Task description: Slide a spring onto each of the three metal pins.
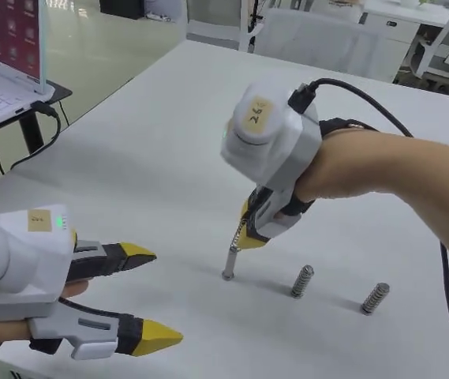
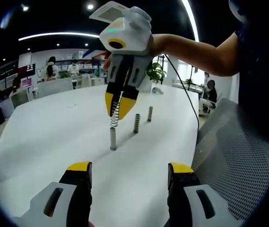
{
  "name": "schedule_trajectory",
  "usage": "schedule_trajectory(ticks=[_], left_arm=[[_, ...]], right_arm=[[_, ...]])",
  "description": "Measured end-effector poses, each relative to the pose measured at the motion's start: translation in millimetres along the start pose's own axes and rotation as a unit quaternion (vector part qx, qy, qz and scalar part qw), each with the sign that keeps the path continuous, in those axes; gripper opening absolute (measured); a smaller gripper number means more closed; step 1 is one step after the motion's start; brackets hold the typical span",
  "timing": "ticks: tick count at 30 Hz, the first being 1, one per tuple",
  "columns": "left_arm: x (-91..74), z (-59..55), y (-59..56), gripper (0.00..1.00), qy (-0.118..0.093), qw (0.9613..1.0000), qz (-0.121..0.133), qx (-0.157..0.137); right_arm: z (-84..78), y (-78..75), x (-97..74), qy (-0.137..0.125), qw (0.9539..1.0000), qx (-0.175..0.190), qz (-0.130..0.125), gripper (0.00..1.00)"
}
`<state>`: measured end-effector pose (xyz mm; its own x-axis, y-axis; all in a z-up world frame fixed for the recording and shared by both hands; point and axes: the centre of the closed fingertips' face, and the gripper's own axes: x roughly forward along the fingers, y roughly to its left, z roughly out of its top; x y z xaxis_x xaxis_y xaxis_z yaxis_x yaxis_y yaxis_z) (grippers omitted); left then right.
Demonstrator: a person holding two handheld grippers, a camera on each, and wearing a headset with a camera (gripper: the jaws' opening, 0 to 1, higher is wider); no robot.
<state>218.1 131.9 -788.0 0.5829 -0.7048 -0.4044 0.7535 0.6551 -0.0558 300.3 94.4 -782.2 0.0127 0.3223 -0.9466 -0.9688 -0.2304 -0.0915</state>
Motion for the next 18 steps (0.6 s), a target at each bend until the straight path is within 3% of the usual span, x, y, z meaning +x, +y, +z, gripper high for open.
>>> schedule_trajectory(ticks=[18], left_arm=[[-1.6, -1.2, 0.2, 0.59, 0.004, 1.0000, -0.001, -0.001]], right_arm=[[-2.9, -0.9, 17.2, 0.014, 0.9998, 0.002, 0.013, 0.09]])
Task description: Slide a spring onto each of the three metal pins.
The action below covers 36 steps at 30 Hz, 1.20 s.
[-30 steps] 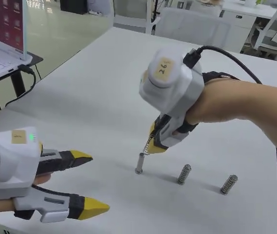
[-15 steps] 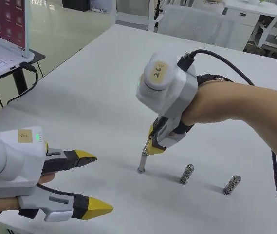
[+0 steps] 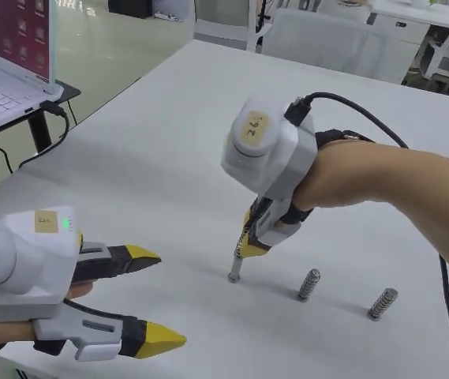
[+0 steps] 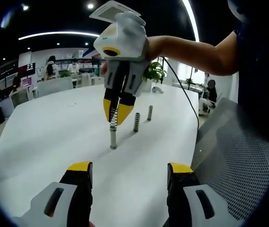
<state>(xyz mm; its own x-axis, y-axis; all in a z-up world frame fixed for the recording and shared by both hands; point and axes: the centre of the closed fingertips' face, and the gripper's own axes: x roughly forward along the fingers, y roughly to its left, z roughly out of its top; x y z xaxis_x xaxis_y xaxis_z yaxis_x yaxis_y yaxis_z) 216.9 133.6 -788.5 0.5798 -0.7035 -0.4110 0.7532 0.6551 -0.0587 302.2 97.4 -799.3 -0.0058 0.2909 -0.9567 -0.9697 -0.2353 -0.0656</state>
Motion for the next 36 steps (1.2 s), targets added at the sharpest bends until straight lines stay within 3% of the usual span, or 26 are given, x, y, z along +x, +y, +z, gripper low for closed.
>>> schedule_trajectory(ticks=[20, 36], left_arm=[[2.4, -0.5, 1.4, 0.59, 0.001, 1.0000, -0.002, 0.000], [3.4, 0.3, 2.9, 0.58, 0.001, 1.0000, -0.002, 0.002]], right_arm=[[-5.8, 5.1, 26.2, 0.010, 0.9998, 0.009, 0.017, 0.09], [-10.2, 6.2, 41.2, 0.022, 0.9996, 0.013, 0.010, 0.09]])
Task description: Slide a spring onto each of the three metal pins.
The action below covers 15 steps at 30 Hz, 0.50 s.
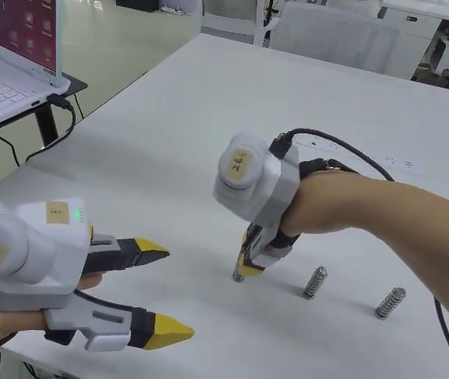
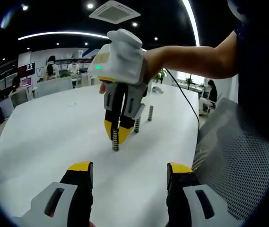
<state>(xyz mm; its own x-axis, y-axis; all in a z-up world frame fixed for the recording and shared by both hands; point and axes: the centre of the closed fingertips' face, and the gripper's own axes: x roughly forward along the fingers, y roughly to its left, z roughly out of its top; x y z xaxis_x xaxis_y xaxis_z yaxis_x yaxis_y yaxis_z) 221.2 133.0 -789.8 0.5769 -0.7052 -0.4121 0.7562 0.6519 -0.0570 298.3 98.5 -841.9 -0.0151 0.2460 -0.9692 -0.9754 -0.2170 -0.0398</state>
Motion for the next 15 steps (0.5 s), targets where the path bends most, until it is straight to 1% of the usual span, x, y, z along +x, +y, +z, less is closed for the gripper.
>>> schedule_trajectory(ticks=[4, 15], left_arm=[[0.5, 1.3, 0.4, 0.58, -0.001, 1.0000, -0.001, 0.001], [0.6, 1.9, 0.9, 0.58, -0.002, 1.0000, 0.000, 0.002]], right_arm=[[-1.4, 0.9, 3.4, 0.003, 1.0000, 0.002, 0.002, 0.09], [-2.1, 1.4, 6.2, 0.002, 0.9999, 0.010, 0.004, 0.10]])
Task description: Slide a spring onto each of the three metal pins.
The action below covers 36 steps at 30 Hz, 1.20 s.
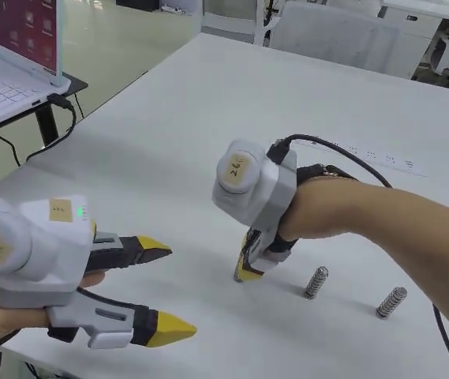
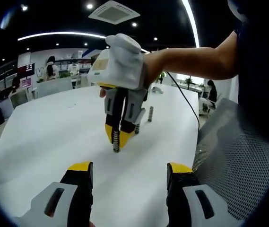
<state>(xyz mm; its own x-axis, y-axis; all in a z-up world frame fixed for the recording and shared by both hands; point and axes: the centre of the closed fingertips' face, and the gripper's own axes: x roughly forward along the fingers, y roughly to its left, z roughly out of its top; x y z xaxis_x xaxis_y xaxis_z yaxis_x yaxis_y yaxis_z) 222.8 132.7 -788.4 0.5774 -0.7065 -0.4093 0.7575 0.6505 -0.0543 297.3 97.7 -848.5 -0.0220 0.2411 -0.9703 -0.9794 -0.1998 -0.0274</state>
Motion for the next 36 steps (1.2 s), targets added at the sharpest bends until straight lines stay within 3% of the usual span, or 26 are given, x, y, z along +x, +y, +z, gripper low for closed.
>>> schedule_trajectory(ticks=[19, 36], left_arm=[[2.2, 3.0, -2.0, 0.59, 0.004, 1.0000, -0.005, 0.004], [3.7, 4.9, -2.0, 0.59, 0.006, 0.9999, -0.008, 0.008]], right_arm=[[-9.5, -5.2, -5.9, -0.017, 0.9996, 0.020, -0.010, 0.22], [-18.6, 5.8, -16.7, -0.044, 0.9977, 0.052, -0.005, 0.25]])
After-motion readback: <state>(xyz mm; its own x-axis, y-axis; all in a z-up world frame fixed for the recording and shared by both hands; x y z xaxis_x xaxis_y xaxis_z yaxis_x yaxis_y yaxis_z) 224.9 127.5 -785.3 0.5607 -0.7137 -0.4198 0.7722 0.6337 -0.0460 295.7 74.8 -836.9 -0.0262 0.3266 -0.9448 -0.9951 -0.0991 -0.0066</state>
